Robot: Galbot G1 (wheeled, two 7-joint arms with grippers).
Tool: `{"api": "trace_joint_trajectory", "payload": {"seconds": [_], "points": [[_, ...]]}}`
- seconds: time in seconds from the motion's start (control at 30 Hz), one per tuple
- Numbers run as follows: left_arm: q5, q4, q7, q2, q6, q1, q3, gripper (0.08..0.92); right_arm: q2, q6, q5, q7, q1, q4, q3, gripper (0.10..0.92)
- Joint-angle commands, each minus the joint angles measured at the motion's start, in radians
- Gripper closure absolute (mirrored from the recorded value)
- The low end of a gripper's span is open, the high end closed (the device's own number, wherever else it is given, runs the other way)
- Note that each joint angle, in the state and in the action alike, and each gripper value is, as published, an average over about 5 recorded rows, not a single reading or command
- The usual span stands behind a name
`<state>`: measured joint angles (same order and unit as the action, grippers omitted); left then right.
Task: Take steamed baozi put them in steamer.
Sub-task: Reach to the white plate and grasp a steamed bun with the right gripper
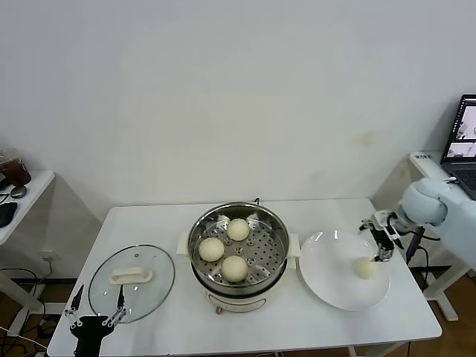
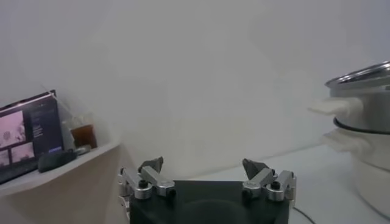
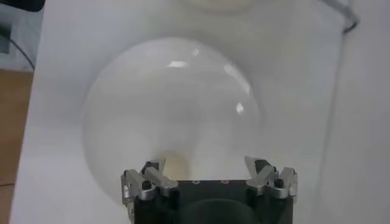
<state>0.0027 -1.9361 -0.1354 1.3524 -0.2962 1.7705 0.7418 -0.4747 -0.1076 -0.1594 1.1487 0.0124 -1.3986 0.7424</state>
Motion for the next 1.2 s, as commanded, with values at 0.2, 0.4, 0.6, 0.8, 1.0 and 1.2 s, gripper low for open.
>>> {"api": "trace_joint_trajectory", "payload": {"seconds": [0.2, 0.4, 0.6, 0.8, 1.0, 1.2], "points": [[0.001, 0.002, 0.001, 0.004, 0.002, 0.005, 0.014, 0.177, -0.096, 0.045, -0.139, 0.003, -0.237, 0.212, -0.185, 0.203], [0.001, 0.007, 0.001, 0.003, 0.001, 0.003, 0.02, 0.177, -0.164, 0.049, -0.15, -0.01, -0.239, 0.26, -0.192, 0.203], [0.0, 0.012, 0.0, 0.002, 0.001, 0.001, 0.025, 0.177, -0.201, 0.04, -0.163, -0.006, -0.237, 0.283, -0.192, 0.203], [-0.001, 0.015, 0.0, 0.005, 0.0, -0.002, 0.023, 0.177, -0.209, 0.013, -0.192, -0.003, -0.237, 0.287, -0.19, 0.257], [0.0, 0.015, 0.0, 0.009, -0.001, -0.002, 0.02, 0.177, -0.211, 0.001, -0.197, -0.008, -0.237, 0.281, -0.191, 0.427], [0.001, 0.007, 0.0, 0.01, -0.001, 0.004, 0.02, 0.177, -0.157, -0.017, -0.15, -0.003, -0.204, 0.212, -0.163, 0.587]]}}
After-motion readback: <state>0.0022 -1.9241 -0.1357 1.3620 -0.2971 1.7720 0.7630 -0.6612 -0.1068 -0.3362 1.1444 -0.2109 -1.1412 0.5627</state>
